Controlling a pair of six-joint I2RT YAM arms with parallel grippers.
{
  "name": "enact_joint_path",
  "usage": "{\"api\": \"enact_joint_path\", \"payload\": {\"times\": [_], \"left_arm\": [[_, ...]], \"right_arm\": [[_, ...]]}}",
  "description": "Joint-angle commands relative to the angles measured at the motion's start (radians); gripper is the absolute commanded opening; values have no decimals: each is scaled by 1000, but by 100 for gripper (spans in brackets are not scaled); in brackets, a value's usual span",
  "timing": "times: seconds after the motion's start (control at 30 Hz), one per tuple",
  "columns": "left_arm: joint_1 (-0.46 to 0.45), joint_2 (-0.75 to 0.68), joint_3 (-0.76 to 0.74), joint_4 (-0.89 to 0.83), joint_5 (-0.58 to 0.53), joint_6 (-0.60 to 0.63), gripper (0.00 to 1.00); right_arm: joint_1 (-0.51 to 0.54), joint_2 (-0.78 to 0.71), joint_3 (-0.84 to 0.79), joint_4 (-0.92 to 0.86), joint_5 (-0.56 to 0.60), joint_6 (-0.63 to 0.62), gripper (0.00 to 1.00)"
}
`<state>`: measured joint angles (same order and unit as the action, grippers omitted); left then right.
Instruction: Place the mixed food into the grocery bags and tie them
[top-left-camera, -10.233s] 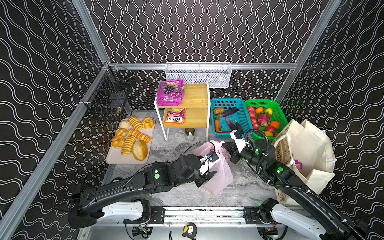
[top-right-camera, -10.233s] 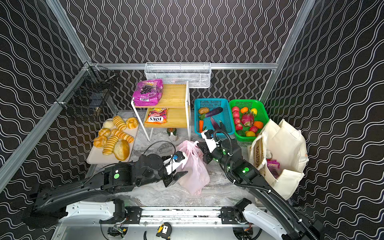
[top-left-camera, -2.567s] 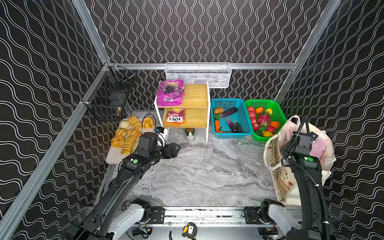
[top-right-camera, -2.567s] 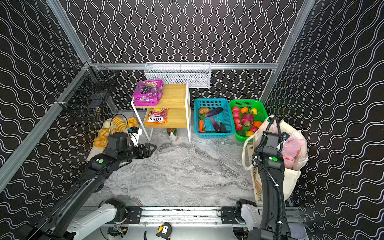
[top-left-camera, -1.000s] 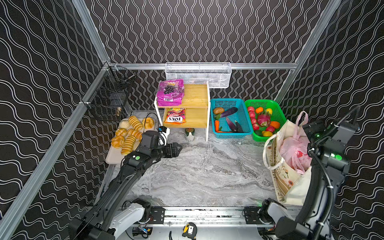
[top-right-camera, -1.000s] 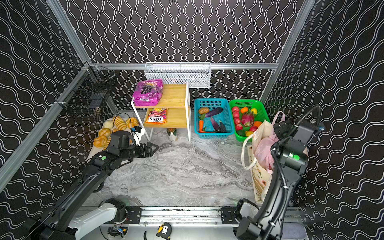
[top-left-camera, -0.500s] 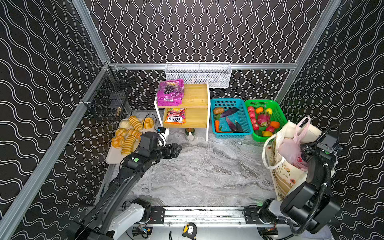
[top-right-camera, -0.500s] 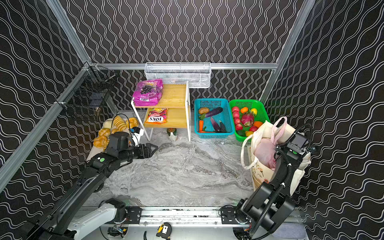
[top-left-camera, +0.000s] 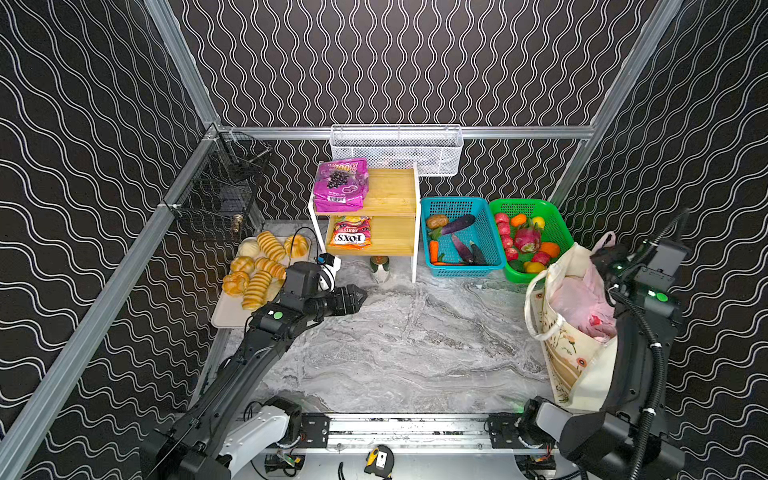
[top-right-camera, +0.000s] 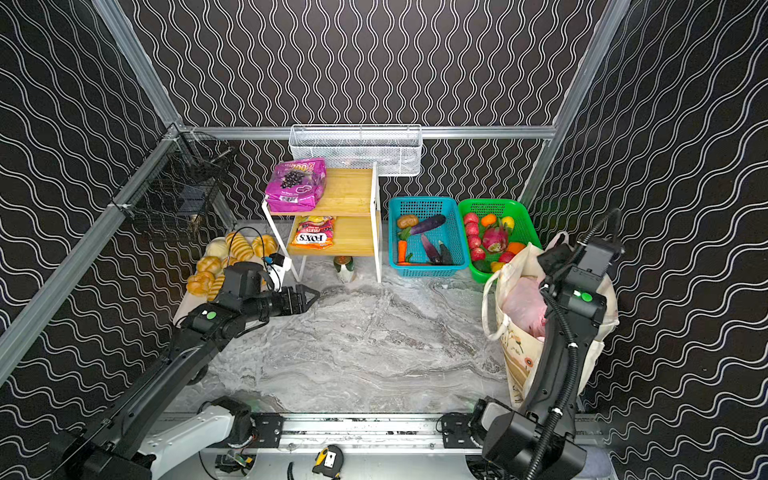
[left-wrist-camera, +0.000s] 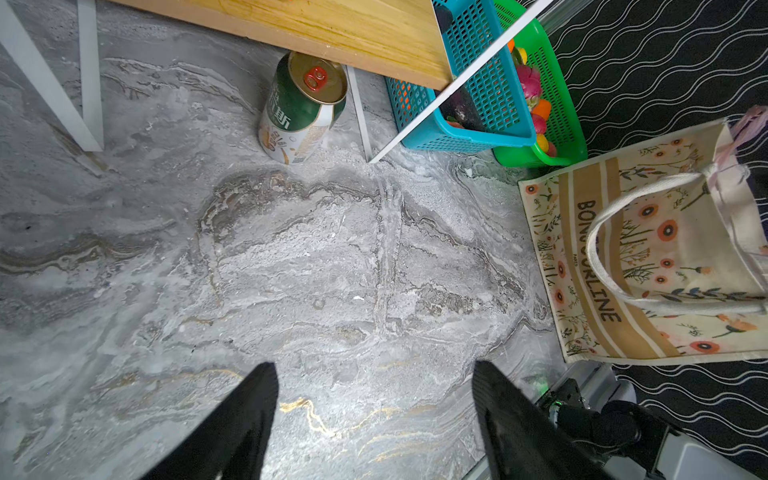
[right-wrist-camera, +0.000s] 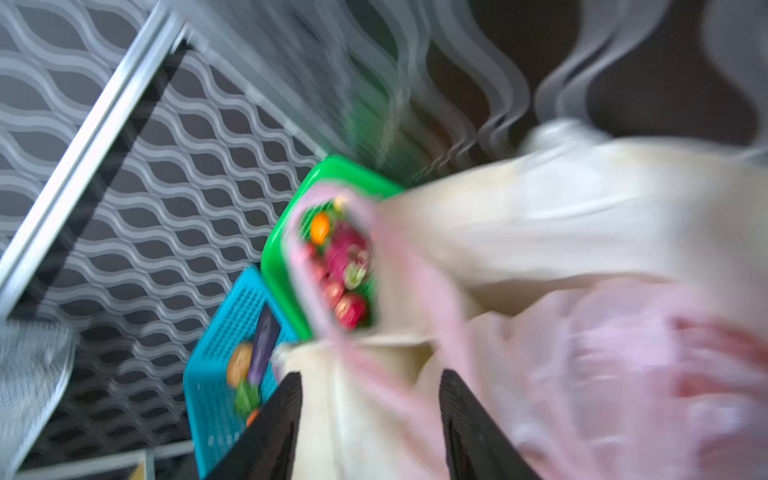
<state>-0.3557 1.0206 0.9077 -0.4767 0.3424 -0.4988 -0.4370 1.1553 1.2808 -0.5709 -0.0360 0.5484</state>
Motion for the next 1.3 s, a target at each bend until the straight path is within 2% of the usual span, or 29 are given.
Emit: {"api": "enact_joint_path", "payload": {"times": [0.0, 0.1, 0.17, 0.27, 0.33, 0.43, 0.53, 0.67, 0.73, 0.93, 1.07, 1.17, 1.23, 1.27], "left_arm": [[1, 7, 23, 13, 27, -2, 78], [1, -8, 33, -17, 10, 11, 78], [1, -25, 24, -22, -2, 9, 78], [0, -49, 3, -11, -9, -6, 78], [1, -50, -7, 2, -8, -16, 78], [1, -33, 4, 3, 5, -20, 78], [1, -19, 26, -16, 9, -3, 78], [1, -24, 27, -25, -8, 6, 78], [1, -29, 16, -10, -8, -5, 78], [1, -14, 14, 15, 10, -17, 78], [1, 4, 40, 1, 17, 0, 78], [0, 2, 44, -3, 11, 4, 78], [1, 1, 30, 19, 15, -8, 78], [0, 2, 24, 31, 21, -16, 78]], "right_arm": [[47, 48, -7, -71, 140, -50, 44], [38, 85, -88, -24, 255, -31, 29], [12, 107, -141, -7, 290, -12, 25], [-30, 134, -222, 9, 273, 38, 20], [-50, 138, -301, 42, 196, 68, 20], [-50, 147, -350, 63, 174, 84, 20], [-50, 142, -246, -14, 174, 55, 22], [-48, 60, -95, -64, 135, -16, 31], [-48, 9, -36, -66, 96, -42, 41], [-1, -67, 11, -121, 52, -45, 45], [69, -95, -41, -181, 67, -69, 43], [89, -154, -178, -165, 195, -18, 41], [88, -198, -334, -76, 324, 34, 39], [80, -208, -386, -42, 336, 36, 39]]}}
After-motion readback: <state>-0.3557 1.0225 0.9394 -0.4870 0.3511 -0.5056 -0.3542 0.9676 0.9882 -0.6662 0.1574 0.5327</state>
